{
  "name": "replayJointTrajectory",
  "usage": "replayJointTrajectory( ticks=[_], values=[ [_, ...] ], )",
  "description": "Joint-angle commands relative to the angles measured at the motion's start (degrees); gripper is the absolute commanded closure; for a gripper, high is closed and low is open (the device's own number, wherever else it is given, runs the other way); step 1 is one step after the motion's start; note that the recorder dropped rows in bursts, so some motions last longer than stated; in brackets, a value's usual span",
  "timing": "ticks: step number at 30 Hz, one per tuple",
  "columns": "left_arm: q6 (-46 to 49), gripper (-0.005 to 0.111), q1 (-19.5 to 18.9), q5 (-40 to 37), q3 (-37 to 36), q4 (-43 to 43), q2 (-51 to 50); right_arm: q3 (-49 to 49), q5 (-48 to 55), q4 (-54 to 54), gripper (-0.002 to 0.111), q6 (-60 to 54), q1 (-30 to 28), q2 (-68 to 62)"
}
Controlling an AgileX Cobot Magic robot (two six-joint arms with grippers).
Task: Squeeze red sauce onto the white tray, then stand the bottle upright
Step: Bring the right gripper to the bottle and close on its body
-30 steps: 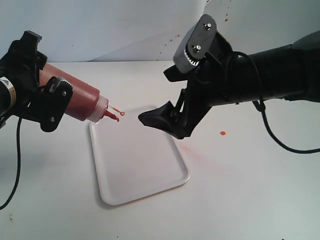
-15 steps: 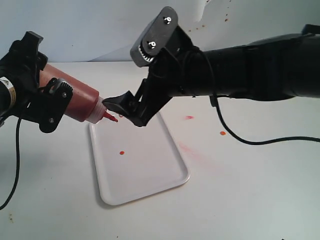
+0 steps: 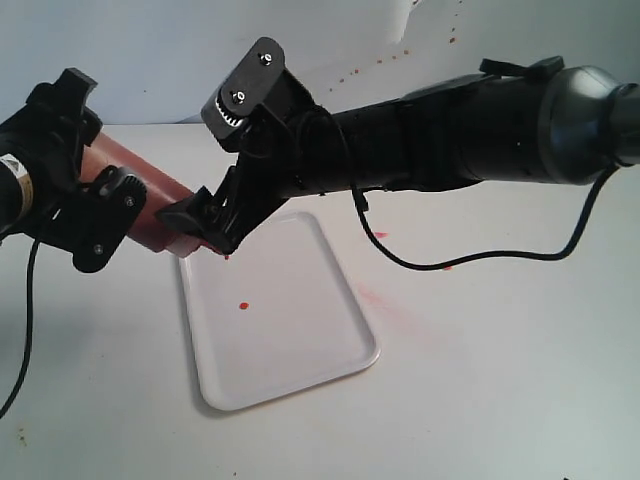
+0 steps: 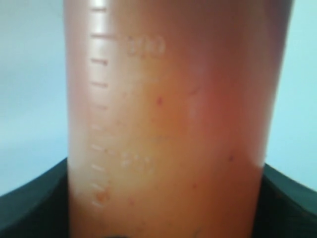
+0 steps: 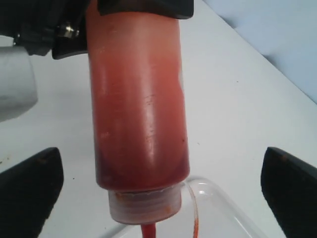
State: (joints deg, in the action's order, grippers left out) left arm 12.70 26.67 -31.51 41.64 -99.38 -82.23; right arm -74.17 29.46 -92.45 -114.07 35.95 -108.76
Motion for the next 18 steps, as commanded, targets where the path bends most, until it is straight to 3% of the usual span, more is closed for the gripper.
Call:
replayJointTrajectory(
  ticks=[1, 18],
  values=[
    [1.3, 0.107, 0.3, 1.9, 0.4, -0.6, 0.8, -0.6, -1.4, 0.9, 0.003, 0.7, 0.2, -0.7],
    [1.4, 0.107, 0.3, 3.3, 0.4, -0.6, 0.8, -0.6, -2.4, 3.6, 0.003, 2.3, 2.0, -3.0]
  ],
)
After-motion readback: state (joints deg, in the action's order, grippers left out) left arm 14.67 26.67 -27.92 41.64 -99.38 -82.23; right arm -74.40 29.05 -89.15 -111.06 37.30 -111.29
